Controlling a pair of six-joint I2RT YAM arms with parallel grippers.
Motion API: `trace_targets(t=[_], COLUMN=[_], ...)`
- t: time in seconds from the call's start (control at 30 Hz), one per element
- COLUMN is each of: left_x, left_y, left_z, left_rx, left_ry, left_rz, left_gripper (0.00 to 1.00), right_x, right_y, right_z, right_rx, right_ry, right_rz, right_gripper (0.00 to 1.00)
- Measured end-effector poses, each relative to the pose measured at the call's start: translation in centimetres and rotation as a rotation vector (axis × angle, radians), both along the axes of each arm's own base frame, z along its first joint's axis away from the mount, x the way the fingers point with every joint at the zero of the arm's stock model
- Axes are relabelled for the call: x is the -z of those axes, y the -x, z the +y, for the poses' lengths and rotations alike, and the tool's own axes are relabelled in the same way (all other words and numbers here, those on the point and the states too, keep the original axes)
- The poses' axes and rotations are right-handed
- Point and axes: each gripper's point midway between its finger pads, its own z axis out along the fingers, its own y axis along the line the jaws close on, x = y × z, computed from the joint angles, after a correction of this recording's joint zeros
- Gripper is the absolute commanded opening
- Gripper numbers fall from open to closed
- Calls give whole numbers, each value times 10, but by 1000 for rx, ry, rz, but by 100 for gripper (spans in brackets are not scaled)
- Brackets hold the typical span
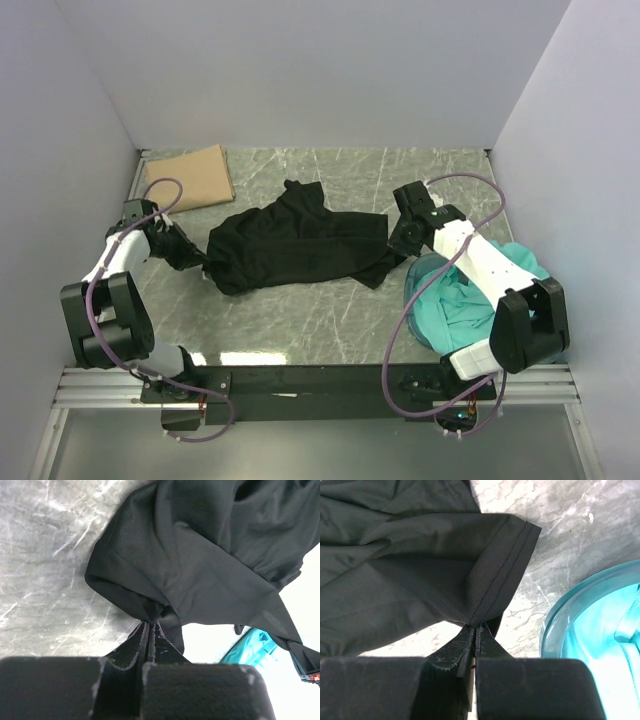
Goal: Fold and stack the t-shirts
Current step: Flatten the tshirt out
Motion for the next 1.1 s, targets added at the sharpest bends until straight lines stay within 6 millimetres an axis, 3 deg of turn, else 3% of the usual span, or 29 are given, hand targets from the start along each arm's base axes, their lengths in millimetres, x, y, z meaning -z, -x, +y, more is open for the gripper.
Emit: trace_targets(t=[0.17, 0.3, 0.47, 0.63, 0.93, 1.1], left_x=[5, -5, -22, -31, -42, -58], left_y=[1, -10, -27, -32, -40, -52], left_z=[15, 47, 87, 112, 111, 107], left_rx=[-44, -135, -254, -341, -357, -356], left_ry=[-11, -36, -60, -58, -17, 3], left_rz=[21, 2, -63, -82, -117, -151], left_gripper=[1, 0, 0, 0, 1, 1], right_x=[7, 7, -11, -33, -49, -56], right_y=[0, -3, -31, -45, -40, -60], right_z=[-4, -4, 5, 12, 22, 36], right_rx=[2, -5, -25, -50, -136, -169], right_ry=[29, 43, 40, 25, -25, -49], right_rz=[19, 24, -11, -70, -101, -111], right_gripper=[0, 0, 0, 0, 0, 0])
